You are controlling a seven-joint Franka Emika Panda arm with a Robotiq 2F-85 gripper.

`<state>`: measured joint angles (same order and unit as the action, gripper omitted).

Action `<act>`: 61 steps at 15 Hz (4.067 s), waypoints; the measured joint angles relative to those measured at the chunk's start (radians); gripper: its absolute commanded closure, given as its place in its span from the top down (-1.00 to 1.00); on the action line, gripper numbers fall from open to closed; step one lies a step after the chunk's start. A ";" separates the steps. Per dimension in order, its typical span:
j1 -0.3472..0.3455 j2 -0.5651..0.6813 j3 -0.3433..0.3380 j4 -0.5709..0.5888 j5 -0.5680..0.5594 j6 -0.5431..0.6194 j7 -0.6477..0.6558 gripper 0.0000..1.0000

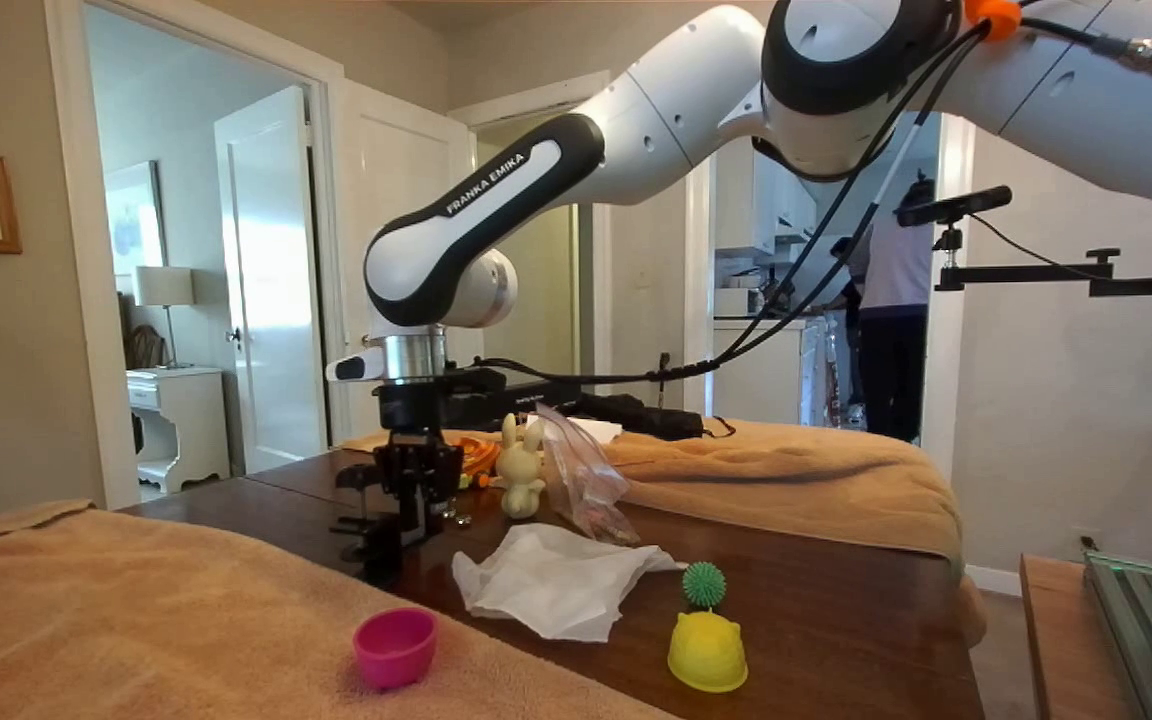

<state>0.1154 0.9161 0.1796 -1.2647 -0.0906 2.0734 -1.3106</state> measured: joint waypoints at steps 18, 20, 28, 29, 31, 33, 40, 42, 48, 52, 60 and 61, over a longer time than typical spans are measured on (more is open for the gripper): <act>-0.012 0.094 0.002 0.110 0.000 -0.002 -0.052 1.00; -0.010 0.100 0.003 0.130 0.000 -0.002 -0.052 1.00; 0.032 0.066 0.000 0.284 0.019 0.000 0.230 1.00; 0.040 0.063 -0.008 0.305 0.018 0.000 0.281 1.00; 0.058 0.063 -0.037 0.336 0.016 0.000 0.387 1.00; 0.076 0.065 -0.071 0.355 0.012 0.000 0.490 1.00; 0.138 0.074 -0.199 0.382 0.008 -0.008 0.864 1.00; 0.149 0.074 -0.220 0.382 0.008 -0.012 0.974 1.00; 0.168 0.074 -0.245 0.382 0.009 -0.020 1.225 1.00; 0.168 0.074 -0.245 0.382 0.009 -0.029 1.313 1.00; 0.189 0.020 -0.244 0.371 0.009 -0.038 1.357 1.00; 0.193 0.001 -0.244 0.361 0.009 -0.040 1.360 1.00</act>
<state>0.3089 0.9170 -0.0646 -0.9039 -0.0812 2.0329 0.0494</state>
